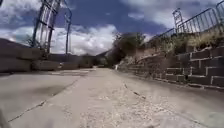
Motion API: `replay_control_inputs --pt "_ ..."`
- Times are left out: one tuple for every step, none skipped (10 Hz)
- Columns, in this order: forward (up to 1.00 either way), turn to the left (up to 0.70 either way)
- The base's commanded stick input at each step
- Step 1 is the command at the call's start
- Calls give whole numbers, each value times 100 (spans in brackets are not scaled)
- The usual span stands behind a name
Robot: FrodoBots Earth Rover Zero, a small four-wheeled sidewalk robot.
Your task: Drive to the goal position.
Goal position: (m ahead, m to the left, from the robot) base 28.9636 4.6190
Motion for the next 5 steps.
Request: replay_control_inputs --pt "100 0" --pt "100 0" --pt "100 0" --pt "100 0" --pt "100 0"
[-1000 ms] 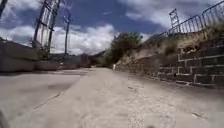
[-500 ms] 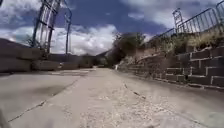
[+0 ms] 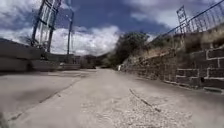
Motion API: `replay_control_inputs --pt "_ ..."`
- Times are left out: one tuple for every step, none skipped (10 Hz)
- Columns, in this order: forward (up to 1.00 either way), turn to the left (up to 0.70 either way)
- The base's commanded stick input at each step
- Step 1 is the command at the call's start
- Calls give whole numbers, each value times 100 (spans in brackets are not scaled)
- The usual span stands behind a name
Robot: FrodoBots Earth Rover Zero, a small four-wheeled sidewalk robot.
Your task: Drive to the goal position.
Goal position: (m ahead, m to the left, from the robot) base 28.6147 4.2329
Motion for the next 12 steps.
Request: replay_control_inputs --pt "100 0" --pt "100 0" --pt "100 0" --pt "100 0" --pt "100 0" --pt "100 0" --pt "100 0" --pt "100 0" --pt "100 0" --pt "100 0" --pt "100 0" --pt "100 0"
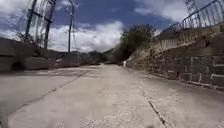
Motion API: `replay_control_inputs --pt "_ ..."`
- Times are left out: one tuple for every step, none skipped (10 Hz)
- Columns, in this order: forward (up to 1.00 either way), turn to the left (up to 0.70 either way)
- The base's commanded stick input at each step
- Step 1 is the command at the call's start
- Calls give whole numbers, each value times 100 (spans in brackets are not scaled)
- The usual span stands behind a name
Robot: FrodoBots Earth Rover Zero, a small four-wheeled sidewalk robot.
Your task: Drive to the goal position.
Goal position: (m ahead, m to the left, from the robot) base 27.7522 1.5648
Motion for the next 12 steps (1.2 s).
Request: replay_control_inputs --pt "100 0" --pt "100 0" --pt "100 0" --pt "100 0" --pt "100 0" --pt "100 0" --pt "100 0" --pt "100 0" --pt "100 0" --pt "100 0" --pt "100 0" --pt "100 0"
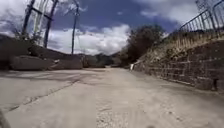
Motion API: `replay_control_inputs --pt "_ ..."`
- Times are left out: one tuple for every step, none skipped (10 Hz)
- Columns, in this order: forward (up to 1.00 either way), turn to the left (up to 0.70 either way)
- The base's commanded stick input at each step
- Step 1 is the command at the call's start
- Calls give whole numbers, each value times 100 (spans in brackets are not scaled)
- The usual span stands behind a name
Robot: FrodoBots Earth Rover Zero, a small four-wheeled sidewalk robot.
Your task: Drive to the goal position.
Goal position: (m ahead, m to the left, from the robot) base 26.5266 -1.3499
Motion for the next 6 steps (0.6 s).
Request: replay_control_inputs --pt "100 -3" --pt "100 -13" --pt "100 -23" --pt "100 -20" --pt "100 -9" --pt "100 0"
